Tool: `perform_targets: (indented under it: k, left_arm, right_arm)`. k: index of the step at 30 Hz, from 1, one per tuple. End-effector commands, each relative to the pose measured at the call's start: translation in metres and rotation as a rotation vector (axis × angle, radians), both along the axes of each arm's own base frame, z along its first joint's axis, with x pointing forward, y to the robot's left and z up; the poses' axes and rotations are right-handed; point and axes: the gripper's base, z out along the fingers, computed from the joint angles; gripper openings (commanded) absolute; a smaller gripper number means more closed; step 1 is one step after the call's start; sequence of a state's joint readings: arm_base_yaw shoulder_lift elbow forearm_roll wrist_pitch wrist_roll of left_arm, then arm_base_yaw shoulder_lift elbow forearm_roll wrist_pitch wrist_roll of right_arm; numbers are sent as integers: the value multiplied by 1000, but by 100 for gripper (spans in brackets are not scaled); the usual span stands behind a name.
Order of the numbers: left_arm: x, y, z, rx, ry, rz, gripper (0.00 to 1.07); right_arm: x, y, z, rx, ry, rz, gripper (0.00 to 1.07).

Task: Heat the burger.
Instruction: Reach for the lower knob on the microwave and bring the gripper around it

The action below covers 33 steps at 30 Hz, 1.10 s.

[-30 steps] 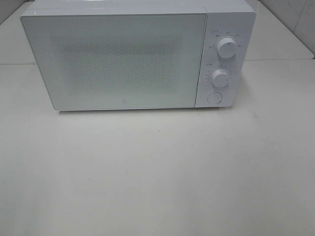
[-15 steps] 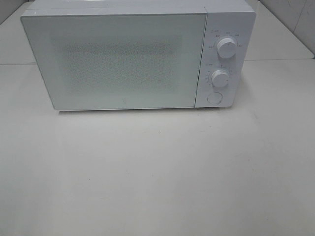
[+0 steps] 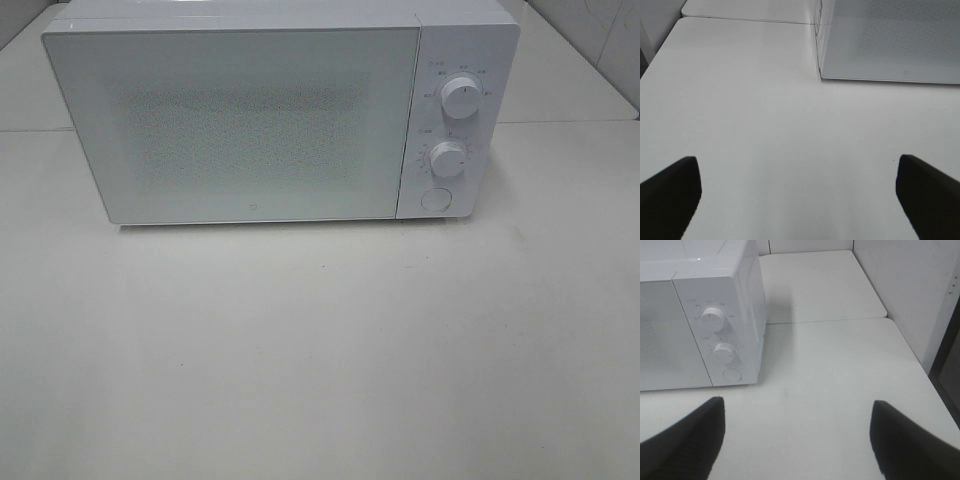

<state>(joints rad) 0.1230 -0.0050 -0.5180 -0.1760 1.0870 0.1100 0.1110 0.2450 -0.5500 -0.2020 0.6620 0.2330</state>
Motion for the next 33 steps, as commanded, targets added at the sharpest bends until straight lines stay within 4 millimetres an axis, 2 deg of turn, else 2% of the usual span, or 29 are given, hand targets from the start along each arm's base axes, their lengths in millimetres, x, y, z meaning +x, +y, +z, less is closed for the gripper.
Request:
perform_targets:
  k: [1,5,9,11,12,13,33]
  left_arm:
    - [-2,-1,1,-2,-32,2,98]
    - [-2,-1,1,-2,-32,2,98]
    - [-2,-1,1,-2,-32,2,98]
    - [-2,-1,1,-2,-32,2,98]
    - [-2,-1,1,-2,-32,2,98]
    - [-2,-1,1,-2,-32,2,98]
    - [-2,-1,1,-2,-32,2,98]
  right_arm:
    - [8,1,7,-17,-45,6,76]
    - [29,5,9,-23,-35,23,76]
    - [41,7,9,-26,-36,34,76]
    - [55,9,9,-28,-36,47,76]
    - [55,9,9,-28,-36,47,76]
    - [64,11,8,-27,-35,55,76]
    - [129,25,-8,-68,-69,138,76]
